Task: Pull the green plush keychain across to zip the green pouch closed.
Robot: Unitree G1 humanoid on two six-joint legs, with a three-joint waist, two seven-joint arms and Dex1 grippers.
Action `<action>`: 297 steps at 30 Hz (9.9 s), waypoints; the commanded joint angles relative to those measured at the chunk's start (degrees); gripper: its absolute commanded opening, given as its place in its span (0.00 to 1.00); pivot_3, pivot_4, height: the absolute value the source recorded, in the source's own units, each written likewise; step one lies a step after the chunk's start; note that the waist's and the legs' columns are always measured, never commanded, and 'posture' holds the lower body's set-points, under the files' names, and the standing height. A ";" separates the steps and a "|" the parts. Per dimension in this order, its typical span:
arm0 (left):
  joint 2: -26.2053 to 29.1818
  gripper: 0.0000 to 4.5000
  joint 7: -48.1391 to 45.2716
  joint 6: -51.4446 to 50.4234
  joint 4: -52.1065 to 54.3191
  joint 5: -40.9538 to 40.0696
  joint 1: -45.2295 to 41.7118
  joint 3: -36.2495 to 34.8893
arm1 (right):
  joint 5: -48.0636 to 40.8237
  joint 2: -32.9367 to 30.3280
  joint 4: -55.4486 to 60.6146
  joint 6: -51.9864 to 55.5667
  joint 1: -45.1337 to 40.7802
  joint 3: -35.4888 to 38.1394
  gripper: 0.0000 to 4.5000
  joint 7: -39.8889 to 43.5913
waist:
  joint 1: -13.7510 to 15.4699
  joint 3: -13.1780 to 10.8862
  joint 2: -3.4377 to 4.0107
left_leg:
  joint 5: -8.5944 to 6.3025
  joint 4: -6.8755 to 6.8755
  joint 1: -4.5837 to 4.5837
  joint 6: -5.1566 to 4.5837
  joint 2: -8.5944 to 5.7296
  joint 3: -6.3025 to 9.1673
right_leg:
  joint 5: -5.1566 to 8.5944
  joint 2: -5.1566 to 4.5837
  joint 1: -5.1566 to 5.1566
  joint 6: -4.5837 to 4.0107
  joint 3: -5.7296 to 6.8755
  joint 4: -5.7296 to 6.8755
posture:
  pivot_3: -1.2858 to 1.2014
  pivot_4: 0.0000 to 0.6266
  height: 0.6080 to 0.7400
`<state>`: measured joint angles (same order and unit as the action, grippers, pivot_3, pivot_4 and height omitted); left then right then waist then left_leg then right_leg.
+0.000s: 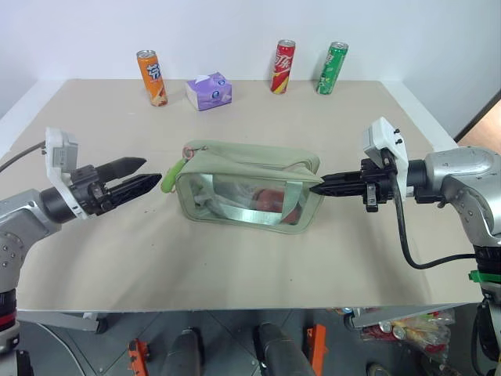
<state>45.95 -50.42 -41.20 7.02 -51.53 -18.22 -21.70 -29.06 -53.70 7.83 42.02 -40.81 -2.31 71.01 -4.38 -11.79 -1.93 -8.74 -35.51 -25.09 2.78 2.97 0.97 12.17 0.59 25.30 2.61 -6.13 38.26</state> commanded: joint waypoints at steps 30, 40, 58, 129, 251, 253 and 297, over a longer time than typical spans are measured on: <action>0.91 0.88 -7.78 3.29 -1.29 9.16 -2.97 6.06 | -1.97 -0.41 3.90 0.98 0.86 1.81 0.01 -1.08 | -0.16 0.01 -0.02 | 0.00 0.00 0.01 0.00 0.01 0.00 | -0.04 0.02 0.00 0.00 -0.01 0.00 | 0.52 0.24 1.00; -0.89 0.70 -8.42 5.65 -2.35 11.72 -4.82 8.95 | -2.06 -0.46 3.63 0.89 0.60 1.87 0.00 -1.22 | -0.16 0.01 -0.02 | 0.00 -0.01 0.01 0.00 0.01 0.00 | -0.06 0.02 0.00 0.00 -0.01 0.00 | 0.52 0.24 1.00; 1.99 0.01 -8.87 6.64 -5.24 11.73 -7.20 5.03 | -1.40 -0.21 2.48 0.20 -0.33 0.94 0.00 -0.64 | -0.09 0.01 -0.02 | 0.01 -0.01 0.00 -0.01 0.01 0.01 | -0.07 0.02 0.00 0.01 -0.01 0.00 | 0.52 0.24 1.00; -14.54 0.01 -16.05 22.55 -20.85 31.97 -41.34 24.06 | -2.60 0.90 4.77 1.62 1.59 2.18 0.00 -3.20 | 0.09 0.01 -0.02 | 0.03 -0.24 -0.11 -0.04 -0.15 0.06 | -0.30 0.02 -0.12 0.43 -0.19 -0.05 | 0.52 0.24 1.00; -1.14 0.00 -22.45 10.36 -7.89 19.46 -18.78 18.31 | 2.56 4.71 -3.73 -8.85 -19.01 -6.59 0.59 5.03 | -0.08 0.01 -0.01 | 0.04 -0.09 -0.05 -0.06 -0.02 -0.01 | -0.16 0.04 -0.02 0.07 -0.10 -0.02 | 0.52 0.24 1.00; -1.18 0.00 -22.54 10.00 -7.00 19.15 -18.89 18.46 | 3.32 5.30 -4.90 -9.84 -20.09 -7.18 0.59 6.25 | -0.10 0.01 -0.01 | 0.04 -0.09 -0.05 -0.06 -0.02 0.00 | -0.16 0.04 -0.03 0.08 -0.09 -0.02 | 0.52 0.24 1.00; -2.36 0.00 -22.04 9.55 -5.47 19.03 -19.59 19.68 | 6.65 10.84 -16.68 -8.85 -25.73 -5.67 0.01 14.32 | 0.00 0.01 -0.01 | 0.05 -0.08 -0.04 -0.05 -0.02 0.06 | -0.16 0.05 -0.04 0.07 -0.04 0.00 | 0.52 0.24 1.00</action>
<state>43.69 -72.02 -32.32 1.14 -32.55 -36.90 -2.24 -21.19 -41.70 -9.73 32.59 -65.07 -10.72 85.13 -4.37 -11.78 -1.94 -8.70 -35.59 -25.14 2.73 2.95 1.03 12.01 0.64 25.25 2.68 -6.16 38.26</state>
